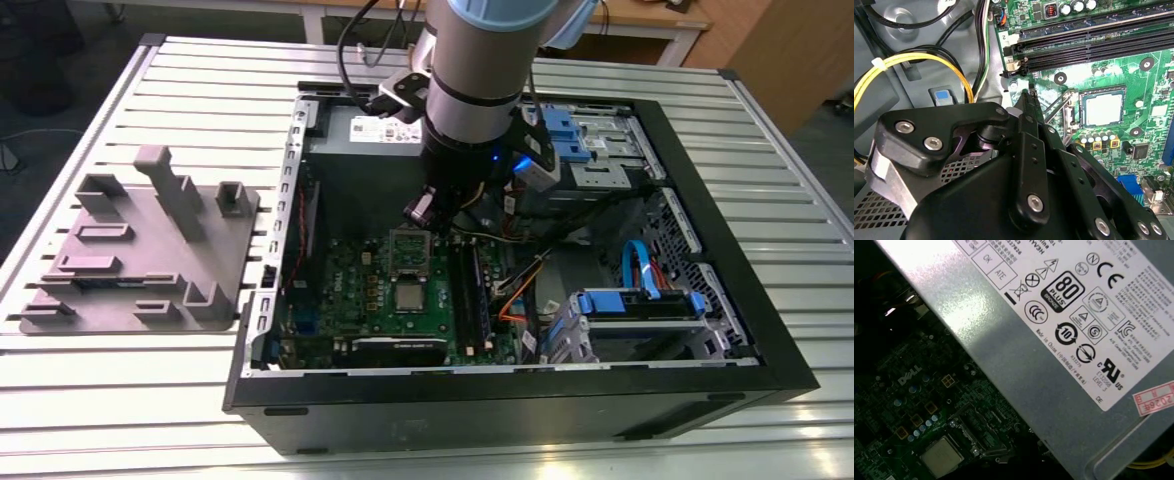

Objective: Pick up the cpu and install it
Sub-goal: 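Close the cpu cover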

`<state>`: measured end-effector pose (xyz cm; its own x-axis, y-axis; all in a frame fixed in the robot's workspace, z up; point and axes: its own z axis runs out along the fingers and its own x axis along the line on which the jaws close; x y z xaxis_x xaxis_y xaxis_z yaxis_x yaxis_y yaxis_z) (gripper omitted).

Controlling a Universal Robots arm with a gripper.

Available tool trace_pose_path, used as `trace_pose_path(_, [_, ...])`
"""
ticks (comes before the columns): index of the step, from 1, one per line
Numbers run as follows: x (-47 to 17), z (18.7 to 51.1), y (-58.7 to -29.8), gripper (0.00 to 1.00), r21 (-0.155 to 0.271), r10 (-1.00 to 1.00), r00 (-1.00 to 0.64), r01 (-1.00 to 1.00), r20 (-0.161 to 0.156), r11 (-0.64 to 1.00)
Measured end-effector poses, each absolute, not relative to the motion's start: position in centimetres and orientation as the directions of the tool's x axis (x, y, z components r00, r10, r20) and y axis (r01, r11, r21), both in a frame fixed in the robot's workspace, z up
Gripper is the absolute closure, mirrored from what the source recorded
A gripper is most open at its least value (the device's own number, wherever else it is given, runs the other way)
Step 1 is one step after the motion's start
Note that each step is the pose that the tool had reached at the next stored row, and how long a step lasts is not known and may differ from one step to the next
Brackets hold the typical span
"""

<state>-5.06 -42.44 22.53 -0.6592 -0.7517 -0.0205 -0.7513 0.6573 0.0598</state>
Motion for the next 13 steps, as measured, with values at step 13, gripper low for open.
trace_pose_path(13, [-5.05, 22.56, -42.46, 0.90, 0.059, -0.780, -0.626, -0.779, -0.020, 0.624])
